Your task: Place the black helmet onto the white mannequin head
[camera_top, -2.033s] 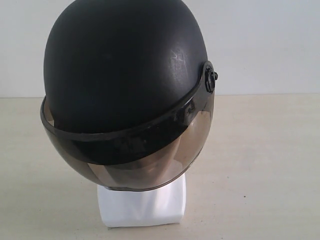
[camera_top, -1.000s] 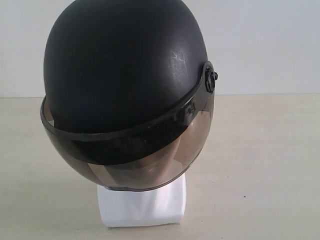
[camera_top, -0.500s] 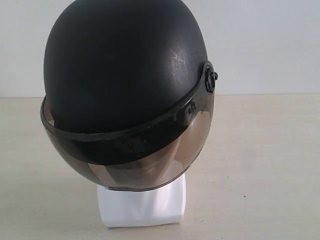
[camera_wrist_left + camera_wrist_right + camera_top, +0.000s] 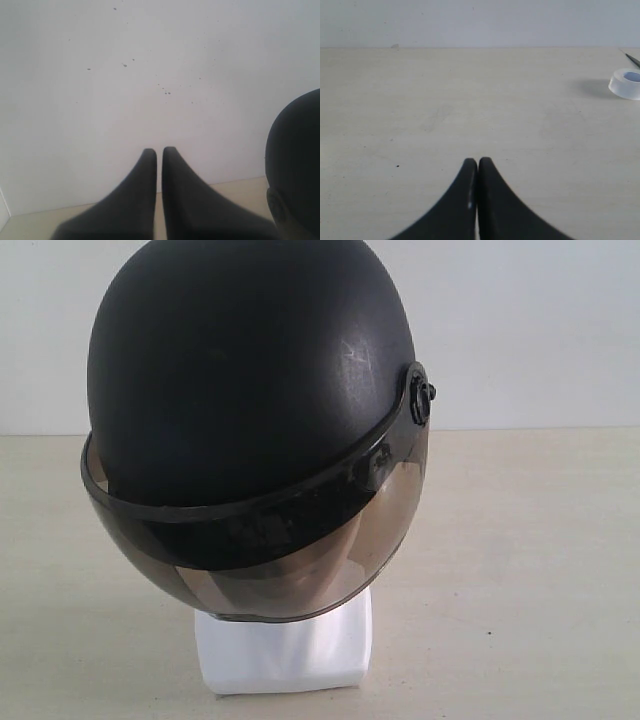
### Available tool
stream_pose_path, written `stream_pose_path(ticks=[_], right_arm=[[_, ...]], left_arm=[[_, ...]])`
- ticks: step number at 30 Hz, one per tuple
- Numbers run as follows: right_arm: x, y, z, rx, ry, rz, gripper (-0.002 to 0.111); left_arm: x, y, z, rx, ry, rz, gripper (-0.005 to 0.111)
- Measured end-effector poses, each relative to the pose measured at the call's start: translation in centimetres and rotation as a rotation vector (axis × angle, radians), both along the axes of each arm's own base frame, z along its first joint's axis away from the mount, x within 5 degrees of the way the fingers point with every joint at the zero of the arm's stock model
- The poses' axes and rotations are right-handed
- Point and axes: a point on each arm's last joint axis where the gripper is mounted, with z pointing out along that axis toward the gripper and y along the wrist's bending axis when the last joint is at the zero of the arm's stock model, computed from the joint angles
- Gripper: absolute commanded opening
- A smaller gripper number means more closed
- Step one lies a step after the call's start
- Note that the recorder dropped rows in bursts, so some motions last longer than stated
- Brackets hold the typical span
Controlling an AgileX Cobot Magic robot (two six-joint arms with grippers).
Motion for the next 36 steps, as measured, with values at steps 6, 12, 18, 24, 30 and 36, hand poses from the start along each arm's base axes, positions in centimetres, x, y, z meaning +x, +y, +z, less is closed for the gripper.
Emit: stream_pose_path(ticks=[6,12,18,24,30,36], right_arm=[[0.0,0.0,0.0,0.000,0.000,0.000,0.000],[0.0,0.0,0.0,0.000,0.000,0.000,0.000],[0.0,0.0,0.0,0.000,0.000,0.000,0.000],[0.0,0.0,0.0,0.002,0.000,0.000,0.000],[0.0,0.0,0.0,0.002,0.000,0.000,0.000],[0.0,0.0,0.0,0.002,0.000,0.000,0.000]], left_arm=[[0.0,0.0,0.0,0.000,0.000,0.000,0.004],[0.0,0.0,0.0,0.009,0.000,0.002,0.004],[-1.4,0.2,-2.0,0.051,-0.016,0.071,0.004],[-2.6,0.2,-8.6,0.062,0.009,0.164,0.004],[0.0,1.4,-15.7,-0.112,0.013,0.221,0.004],[1.0,1.9,-19.9,-0.418,0.019,0.252,0.004]])
